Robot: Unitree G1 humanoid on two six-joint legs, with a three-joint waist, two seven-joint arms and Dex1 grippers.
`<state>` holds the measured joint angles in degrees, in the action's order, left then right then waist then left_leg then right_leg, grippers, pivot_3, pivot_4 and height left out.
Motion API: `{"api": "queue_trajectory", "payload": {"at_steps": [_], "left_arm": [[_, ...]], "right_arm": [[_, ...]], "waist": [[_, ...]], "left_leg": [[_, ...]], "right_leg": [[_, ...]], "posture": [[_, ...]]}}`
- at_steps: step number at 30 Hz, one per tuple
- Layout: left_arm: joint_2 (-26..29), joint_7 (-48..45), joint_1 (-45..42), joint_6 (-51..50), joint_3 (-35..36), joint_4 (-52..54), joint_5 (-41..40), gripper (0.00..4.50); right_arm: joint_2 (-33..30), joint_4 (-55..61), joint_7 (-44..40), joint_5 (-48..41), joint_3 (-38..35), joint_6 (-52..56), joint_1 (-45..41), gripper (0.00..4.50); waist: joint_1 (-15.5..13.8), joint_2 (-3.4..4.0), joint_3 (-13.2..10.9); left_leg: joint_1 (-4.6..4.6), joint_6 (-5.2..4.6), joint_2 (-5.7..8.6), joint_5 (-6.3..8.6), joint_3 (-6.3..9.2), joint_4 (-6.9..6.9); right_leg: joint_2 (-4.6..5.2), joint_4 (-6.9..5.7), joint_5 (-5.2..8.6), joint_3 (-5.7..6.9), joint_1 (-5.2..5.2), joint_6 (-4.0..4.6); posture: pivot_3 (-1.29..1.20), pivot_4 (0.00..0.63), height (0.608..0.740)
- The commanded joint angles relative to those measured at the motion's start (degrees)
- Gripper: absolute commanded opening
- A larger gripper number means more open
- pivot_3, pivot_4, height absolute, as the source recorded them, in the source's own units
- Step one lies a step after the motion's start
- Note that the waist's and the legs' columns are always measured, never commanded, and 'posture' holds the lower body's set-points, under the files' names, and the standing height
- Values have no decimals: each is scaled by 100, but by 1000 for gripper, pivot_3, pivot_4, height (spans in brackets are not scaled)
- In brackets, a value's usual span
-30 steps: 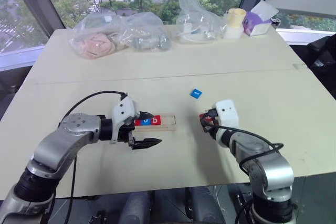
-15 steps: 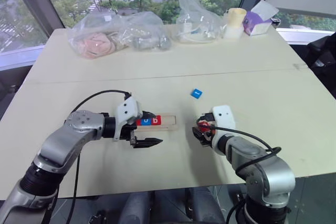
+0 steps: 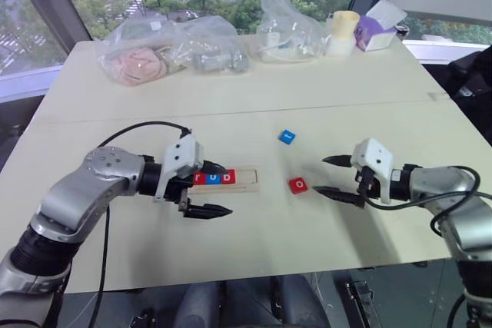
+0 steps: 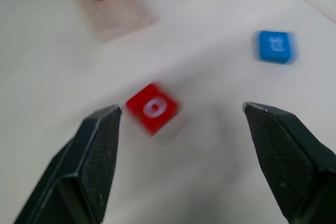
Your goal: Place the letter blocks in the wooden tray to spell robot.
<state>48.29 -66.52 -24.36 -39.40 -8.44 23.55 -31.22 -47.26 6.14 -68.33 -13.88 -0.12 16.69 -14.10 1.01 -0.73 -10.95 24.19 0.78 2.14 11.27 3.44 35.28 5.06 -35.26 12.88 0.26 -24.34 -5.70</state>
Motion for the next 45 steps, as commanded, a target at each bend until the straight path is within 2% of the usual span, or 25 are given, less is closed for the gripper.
{"api": "queue_trajectory", "payload": {"at_steps": [1,9,16,19,22,23,28,32,35,38,45], "left_arm": [[92,-88,-51,137,29,56,67,4500],[172,209,441,15,308,412,5,4500],[146,400,648,29,359,518,-5,4500],[182,408,712,70,411,484,14,4500],[256,369,796,207,467,323,116,4500],[275,361,813,257,472,267,155,4500],[452,387,650,753,637,-623,575,4500],[557,216,645,792,936,-927,449,4500],[398,264,672,647,1035,-934,286,4500],[231,388,702,629,1024,-983,298,4500],[64,551,841,552,990,-754,303,4500]], "right_arm": [[-44,-674,-631,190,433,-848,-476,3785],[504,-2760,-1168,738,1189,-2172,-1723,3785],[755,-3768,-1513,1011,1493,-2764,-2216,3785],[782,-3898,-1681,946,1456,-2754,-2277,2918],[752,-3679,-1728,813,1347,-2294,-2247,1452],[757,-3576,-1688,769,1312,-2072,-2238,1116],[1010,-2370,-1156,454,1181,-576,-2396,1122],[1581,-1586,182,1035,1446,789,-2682,1122],[1918,-1207,582,976,1474,1433,-2754,1122],[2112,-928,734,1019,1655,1574,-2758,1122],[2026,-778,504,1022,2012,1323,-2687,1122]], "waist": [[-4,0,0],[-10,-7,-5],[-28,-8,-7],[-22,-8,-7],[-20,-8,-7],[-22,-8,-7],[-11,-6,-8],[7,-6,-8],[-47,-5,-7],[-68,-6,-7],[-14,-6,-7]], "left_leg": [[-1,0,-1,0,0,0],[-3,1,0,-1,0,0],[-7,5,2,-3,3,4],[-20,5,1,-3,3,3],[-28,5,1,-3,2,3],[-33,5,1,-3,1,3],[-34,5,0,-2,6,-3],[-25,6,-2,-2,9,-6],[-21,8,-1,-3,9,-9],[-7,8,6,-3,10,-3],[-6,8,8,-4,2,1]], "right_leg": [[-1,-3,-2,-1,0,4],[-2,-6,-13,-6,0,19],[-2,-11,-14,-6,6,19],[-2,-12,-14,-7,18,20],[-2,-15,-14,-8,24,20],[-2,-15,-14,-9,27,20],[0,-22,-14,-15,18,22],[-1,-31,-14,-19,-3,21],[0,-33,-14,-21,-11,21],[3,-28,-15,-17,-11,20],[2,-31,-17,-17,-12,17]], "posture": [[0,150,734],[0,150,734],[0,150,734],[0,150,734],[0,150,734],[0,150,734],[0,150,734],[0,150,734],[0,150,734],[0,150,734],[0,150,734]]}}
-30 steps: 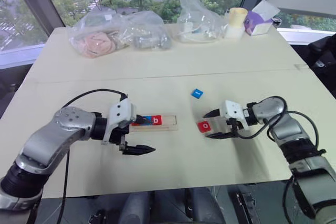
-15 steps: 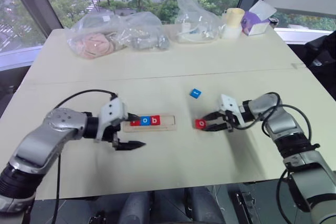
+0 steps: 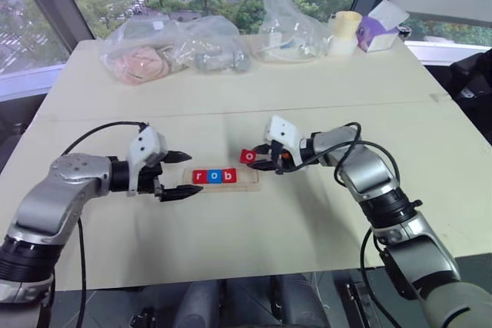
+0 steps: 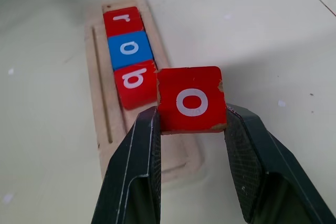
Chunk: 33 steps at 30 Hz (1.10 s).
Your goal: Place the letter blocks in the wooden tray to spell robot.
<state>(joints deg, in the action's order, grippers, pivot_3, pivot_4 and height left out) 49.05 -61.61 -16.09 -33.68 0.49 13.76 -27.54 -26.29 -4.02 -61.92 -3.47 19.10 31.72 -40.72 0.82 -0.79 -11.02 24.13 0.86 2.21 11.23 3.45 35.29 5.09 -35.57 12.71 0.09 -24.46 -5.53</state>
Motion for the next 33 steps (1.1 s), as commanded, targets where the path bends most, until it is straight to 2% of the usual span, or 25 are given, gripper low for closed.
{"api": "queue_trajectory", "payload": {"at_steps": [1,19,25,26,33], "left_arm": [[-26,79,32,-37,99,262,-78,4500],[-134,288,88,-404,83,699,-241,4500],[-157,352,89,-458,73,753,-285,4500],[-160,353,88,-463,73,753,-283,4500],[-188,360,52,-448,73,704,-254,4500]], "right_arm": [[-92,230,-189,-19,143,-225,-17,1122],[233,-805,-226,298,573,-992,-202,1122],[325,-779,-118,302,406,-1058,-284,4189],[337,-761,-102,273,357,-1060,-309,4444],[167,-419,174,94,-233,-1173,-526,4444]], "waist": [[8,0,0],[11,0,0],[12,0,0],[12,0,0],[0,0,0]], "left_leg": [[0,0,-2,0,-1,0],[-3,1,-4,-1,-1,0],[-6,1,-4,-1,-1,-1],[-7,1,-4,-1,-1,-1],[-7,2,-4,-1,-1,-2]], "right_leg": [[-3,-1,0,1,0,0],[-6,-5,0,3,1,0],[-7,-10,0,3,2,0],[-7,-10,0,3,2,0],[-6,-10,0,3,1,0]], "posture": [[0,150,734],[0,150,734],[0,150,734],[0,150,734],[0,150,734]]}}
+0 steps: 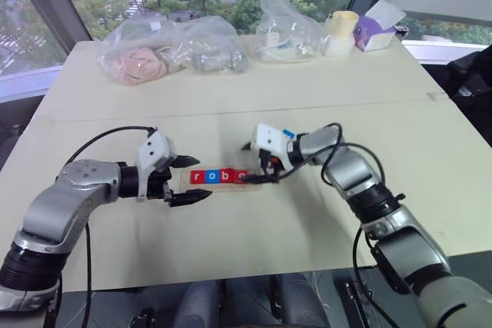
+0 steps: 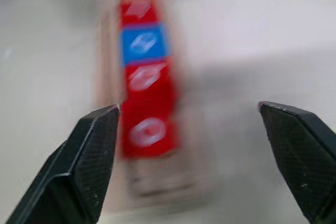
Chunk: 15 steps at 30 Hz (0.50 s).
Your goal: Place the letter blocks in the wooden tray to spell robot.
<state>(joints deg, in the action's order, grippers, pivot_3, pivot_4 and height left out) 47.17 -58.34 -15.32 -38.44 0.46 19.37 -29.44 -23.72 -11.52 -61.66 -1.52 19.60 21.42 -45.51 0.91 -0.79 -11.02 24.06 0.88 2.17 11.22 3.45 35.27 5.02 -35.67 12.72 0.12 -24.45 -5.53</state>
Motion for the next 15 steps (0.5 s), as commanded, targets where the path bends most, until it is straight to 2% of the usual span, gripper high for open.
{"api": "queue_trajectory", "payload": {"at_steps": [1,7,12,15], "left_arm": [[1,34,-19,29,81,148,-65,4500],[53,1,-11,16,168,100,-96,4500],[145,-76,-80,-51,219,6,-118,4500],[448,-298,-30,-161,253,-26,-132,4500]], "right_arm": [[-140,415,192,-75,-327,-181,13,4444],[-383,1535,320,-376,-633,346,760,4444],[-345,1932,652,-125,-333,134,1356,4444],[-282,1861,788,26,-156,-111,1486,4444]], "waist": [[-17,0,0],[-16,-1,0],[9,-1,0],[10,-1,0]], "left_leg": [[0,0,0,0,1,0],[1,0,1,0,0,0],[-4,0,-2,0,0,-2],[-4,0,-2,0,-1,-1]], "right_leg": [[0,0,0,0,0,0],[2,0,1,-1,1,1],[1,-4,1,-1,0,2],[0,-3,2,-1,1,3]], "posture": [[0,150,734],[0,150,734],[0,150,734],[0,150,734]]}}
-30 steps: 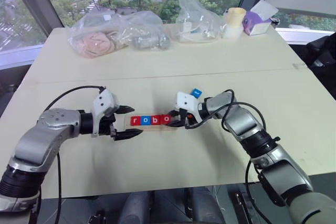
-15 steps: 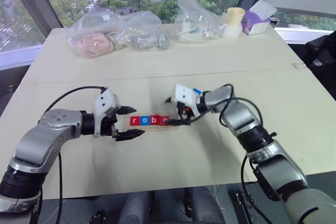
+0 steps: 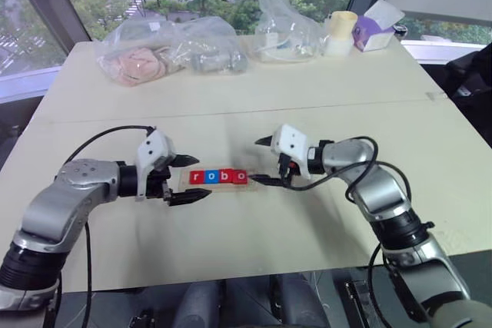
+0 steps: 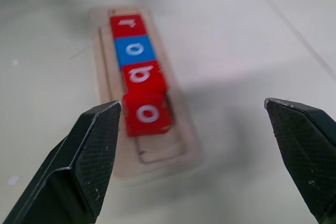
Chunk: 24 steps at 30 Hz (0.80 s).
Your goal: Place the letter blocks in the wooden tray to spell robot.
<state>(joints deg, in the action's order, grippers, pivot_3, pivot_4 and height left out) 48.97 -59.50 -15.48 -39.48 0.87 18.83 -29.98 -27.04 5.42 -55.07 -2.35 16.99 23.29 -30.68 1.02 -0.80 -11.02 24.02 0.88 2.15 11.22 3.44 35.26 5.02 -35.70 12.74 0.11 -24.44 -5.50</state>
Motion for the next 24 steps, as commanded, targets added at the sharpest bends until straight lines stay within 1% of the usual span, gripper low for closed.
{"api": "queue_trajectory", "payload": {"at_steps": [1,7,13,18,21,24], "left_arm": [[348,-234,2,-55,219,5,-78,4500],[528,-305,50,-37,268,-41,-115,4500],[478,-156,101,-102,284,98,-165,4500],[460,-79,119,-124,304,135,-207,4500],[475,-53,153,-125,321,162,-240,4500],[485,-27,194,-109,333,180,-262,4500]], "right_arm": [[47,143,141,160,169,-406,25,4444],[202,-278,385,351,279,-730,-50,4444],[219,-982,467,682,434,-1370,-256,4444],[276,-1191,471,683,386,-1576,-383,4444],[327,-855,349,336,189,-1284,-353,4444],[426,-317,266,-370,-256,-666,-333,4444]], "waist": [[-5,0,0],[-26,0,0],[-10,0,0],[-11,0,0],[-11,0,0],[-16,1,0]], "left_leg": [[0,0,0,0,0,0],[1,0,0,0,0,0],[0,0,0,0,0,0],[0,0,1,0,0,0],[0,0,0,0,1,0],[1,0,0,0,3,0]], "right_leg": [[1,0,0,0,0,0],[1,2,0,0,1,0],[0,2,0,0,1,0],[0,2,0,0,1,0],[0,1,0,0,1,0],[1,0,0,0,1,0]], "posture": [[0,150,734],[0,150,734],[0,150,734],[0,150,734],[0,150,734],[0,150,734]]}}
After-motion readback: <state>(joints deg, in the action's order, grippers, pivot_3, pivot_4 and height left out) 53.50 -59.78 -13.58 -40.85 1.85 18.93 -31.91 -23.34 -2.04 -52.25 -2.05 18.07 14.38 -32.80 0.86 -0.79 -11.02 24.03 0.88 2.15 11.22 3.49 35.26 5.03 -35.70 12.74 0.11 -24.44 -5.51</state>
